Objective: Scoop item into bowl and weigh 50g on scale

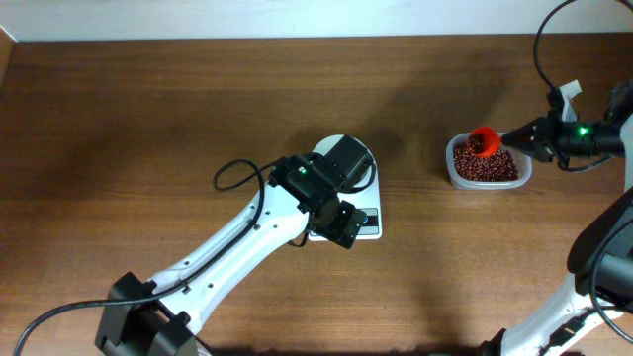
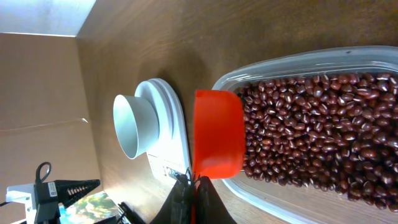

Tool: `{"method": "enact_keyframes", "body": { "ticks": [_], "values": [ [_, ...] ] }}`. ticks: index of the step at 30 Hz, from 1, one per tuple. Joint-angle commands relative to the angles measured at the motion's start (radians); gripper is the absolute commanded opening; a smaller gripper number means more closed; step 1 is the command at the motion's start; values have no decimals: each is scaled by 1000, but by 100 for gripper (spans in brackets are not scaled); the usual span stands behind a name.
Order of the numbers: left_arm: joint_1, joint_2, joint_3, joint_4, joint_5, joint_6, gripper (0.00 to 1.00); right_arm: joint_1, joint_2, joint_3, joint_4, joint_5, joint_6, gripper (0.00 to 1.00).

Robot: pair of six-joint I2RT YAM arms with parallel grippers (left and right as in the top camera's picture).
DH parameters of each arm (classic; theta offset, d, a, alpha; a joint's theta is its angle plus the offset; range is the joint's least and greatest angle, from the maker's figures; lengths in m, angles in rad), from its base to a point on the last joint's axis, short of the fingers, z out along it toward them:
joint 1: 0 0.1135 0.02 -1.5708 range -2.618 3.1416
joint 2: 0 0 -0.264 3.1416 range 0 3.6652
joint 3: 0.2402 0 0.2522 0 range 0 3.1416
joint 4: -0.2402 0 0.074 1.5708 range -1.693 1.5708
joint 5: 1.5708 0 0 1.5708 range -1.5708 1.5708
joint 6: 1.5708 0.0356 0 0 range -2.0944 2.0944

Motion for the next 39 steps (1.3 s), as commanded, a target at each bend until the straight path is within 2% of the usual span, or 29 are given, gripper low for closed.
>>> {"method": "enact_keyframes", "body": {
  "ticks": [1, 6, 11, 16, 22, 29, 36, 39],
  "values": [
    [3, 3, 11, -2, -8, 9, 99, 0, -28, 21, -1, -34, -18, 4],
    [3, 3, 11, -2, -8, 8, 99, 44, -28, 20, -5, -78, -18, 4],
    [3, 3, 11, -2, -8, 8, 99, 191, -28, 20, 9, -104, -17, 4],
    [3, 3, 11, -2, -8, 9, 99, 346, -28, 21, 43, -243, -14, 4],
    [3, 3, 11, -2, -7, 8, 99, 478, -28, 51, 81, -240, -14, 4],
    [3, 3, 11, -2, -8, 8, 99, 581, -29, 182, 75, -64, -15, 4],
    [3, 3, 11, -2, -7, 9, 99, 653, -29, 204, 76, 172, -19, 4],
    [3, 3, 11, -2, -8, 9, 99, 696, -29, 204, 64, 253, -76, 4]
  ]
}}
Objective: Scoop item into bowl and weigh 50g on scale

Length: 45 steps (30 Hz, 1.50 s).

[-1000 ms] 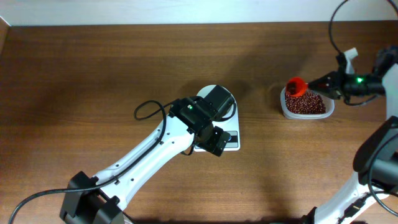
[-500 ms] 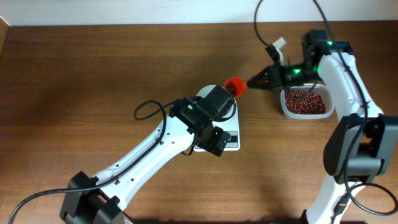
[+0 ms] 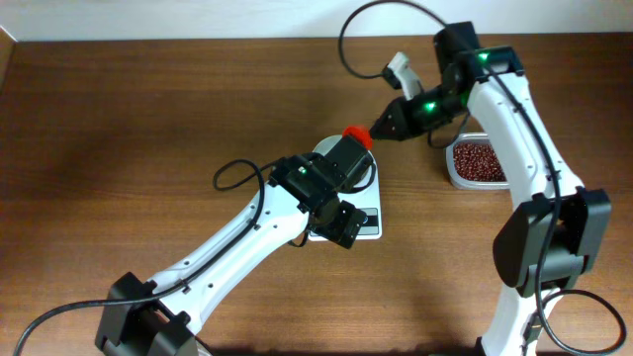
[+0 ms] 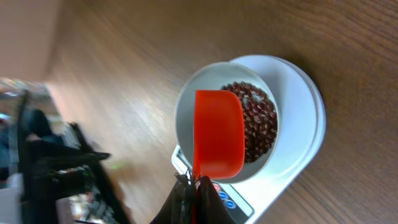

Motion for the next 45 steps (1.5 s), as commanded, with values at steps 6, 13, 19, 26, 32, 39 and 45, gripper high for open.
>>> {"method": "enact_keyframes", "body": {
  "ticks": [6, 13, 19, 26, 32, 39, 45],
  "values": [
    [3, 3, 11, -1, -8, 9, 99, 133, -29, 28, -29, 282, -156, 4],
    [3, 3, 11, -1, -8, 9, 99, 132, -29, 28, -18, 265, -156, 4],
    [3, 3, 11, -1, -8, 9, 99, 125, -29, 28, 19, 136, -166, 4],
    [3, 3, 11, -1, -8, 9, 99, 117, -38, 28, 5, 135, -215, 4],
    [3, 3, 11, -1, -8, 9, 99, 117, -39, 28, 12, 132, -214, 4],
    [3, 3, 11, -1, -8, 9, 99, 116, -39, 28, 15, 132, -214, 4],
    [3, 3, 11, -1, -8, 9, 99, 95, -39, 28, 19, 132, -206, 4]
  ]
}}
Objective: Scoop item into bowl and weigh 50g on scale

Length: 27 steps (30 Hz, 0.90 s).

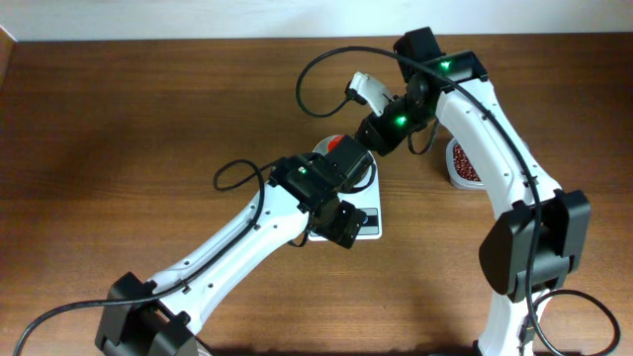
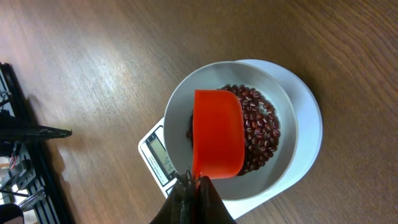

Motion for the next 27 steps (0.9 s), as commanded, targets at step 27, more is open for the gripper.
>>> {"method": "enact_keyframes", "body": {
  "ticks": [27],
  "values": [
    [3, 3, 11, -2, -8, 9, 99, 24, -40, 22, -34, 24, -153, 4]
  ]
}}
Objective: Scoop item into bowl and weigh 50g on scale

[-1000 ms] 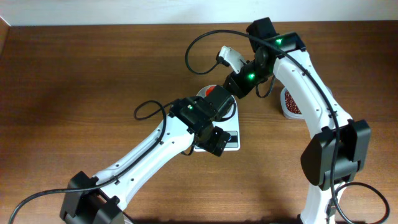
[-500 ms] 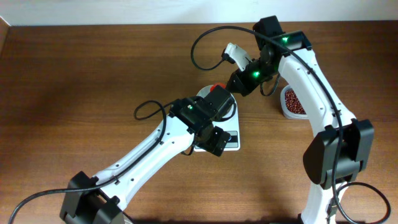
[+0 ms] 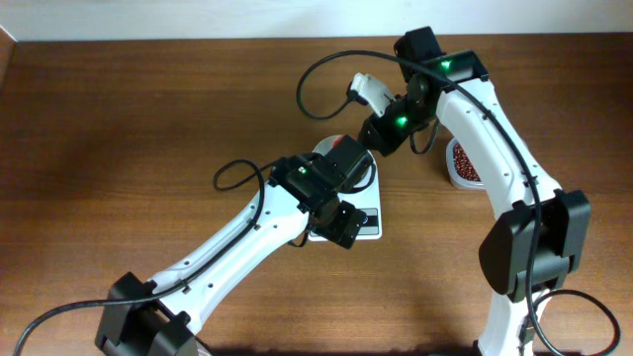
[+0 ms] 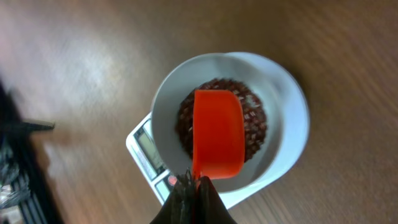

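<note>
A red scoop (image 4: 217,134) hangs over the white bowl (image 4: 163,102), its handle clamped in my right gripper (image 4: 194,181), which is shut on it. Dark red beans (image 4: 255,118) lie in the bowl around the scoop, which hides its own inside. The bowl stands on the white scale (image 4: 292,124), whose display (image 4: 146,146) is too blurred to read. From overhead, the right gripper (image 3: 368,138) reaches in over the scale (image 3: 368,225) and only a sliver of the scoop (image 3: 335,145) shows. My left gripper (image 3: 342,224) hangs over the scale's front; its fingers are unclear.
A clear tub of beans (image 3: 463,164) sits right of the scale, half hidden by the right arm. The left arm (image 3: 247,232) lies diagonally from the near left and covers most of the bowl from overhead. Bare wooden table (image 3: 129,119) lies all around.
The right wrist has shifted slightly over the bowl, which now sits higher and further left in its blurred view. The scoop is still over the beans. The left arm has not moved.
The right gripper first held the red scoop at the bean tub on the right. Then the scoop was over the bowl on the scale, with beans in the bowl. It stayed there at the last two moments, with the left arm still throughout.
</note>
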Tool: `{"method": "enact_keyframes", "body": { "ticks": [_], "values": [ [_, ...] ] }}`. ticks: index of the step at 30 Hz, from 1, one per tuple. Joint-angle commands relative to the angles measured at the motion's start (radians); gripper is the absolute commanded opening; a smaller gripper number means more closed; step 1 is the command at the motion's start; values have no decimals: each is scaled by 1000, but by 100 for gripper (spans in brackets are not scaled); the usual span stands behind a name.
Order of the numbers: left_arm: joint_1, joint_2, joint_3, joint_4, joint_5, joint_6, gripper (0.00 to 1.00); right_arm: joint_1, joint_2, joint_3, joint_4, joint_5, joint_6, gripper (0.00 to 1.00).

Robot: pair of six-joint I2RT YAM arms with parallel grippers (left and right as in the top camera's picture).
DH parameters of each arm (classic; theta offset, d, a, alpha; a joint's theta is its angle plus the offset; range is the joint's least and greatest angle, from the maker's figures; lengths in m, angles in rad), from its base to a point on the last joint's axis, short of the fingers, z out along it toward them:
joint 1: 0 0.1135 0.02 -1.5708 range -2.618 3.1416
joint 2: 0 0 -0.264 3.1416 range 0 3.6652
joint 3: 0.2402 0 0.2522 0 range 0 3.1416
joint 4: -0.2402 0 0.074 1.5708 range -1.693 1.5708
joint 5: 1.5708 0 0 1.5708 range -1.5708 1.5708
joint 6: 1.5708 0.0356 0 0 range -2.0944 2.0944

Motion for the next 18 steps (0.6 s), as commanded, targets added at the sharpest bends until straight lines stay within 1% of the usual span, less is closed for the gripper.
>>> {"method": "enact_keyframes", "body": {
  "ticks": [1, 2, 3, 4, 5, 6, 7, 8, 9, 10, 11, 12, 18],
  "values": [
    [3, 3, 11, -1, -8, 9, 99, 18, -39, 18, 22, 35, -4, 4],
    [3, 3, 11, -1, -7, 9, 99, 19, -37, 18, 10, -11, -28, 4],
    [3, 3, 11, -1, -8, 9, 99, 24, -40, 18, -11, -31, -122, 4],
    [3, 3, 11, -1, -8, 9, 99, 24, -42, 18, 29, 57, -15, 4],
    [3, 3, 11, -1, -8, 9, 99, 25, -42, 18, 38, 89, 31, 4],
    [3, 3, 11, -1, -8, 9, 99, 30, -41, 18, 7, 55, -73, 4],
    [3, 3, 11, -1, -7, 9, 99, 35, -43, 18, 3, 65, -122, 4],
    [3, 3, 11, -1, -8, 9, 99, 37, -43, 18, 28, 98, -39, 4],
    [3, 3, 11, -1, -8, 9, 99, 39, -43, 18, -1, 42, -116, 4],
    [3, 3, 11, -1, -8, 9, 99, 40, -43, 18, -6, 34, -160, 4],
    [3, 3, 11, -1, -8, 9, 99, 39, -43, 18, 13, 50, -100, 4],
    [3, 3, 11, -1, -8, 9, 99, 37, -42, 18, 16, 51, -86, 4],
    [3, 3, 11, -1, -7, 9, 99, 37, -42, 18, 29, 73, -82, 4]
  ]
}}
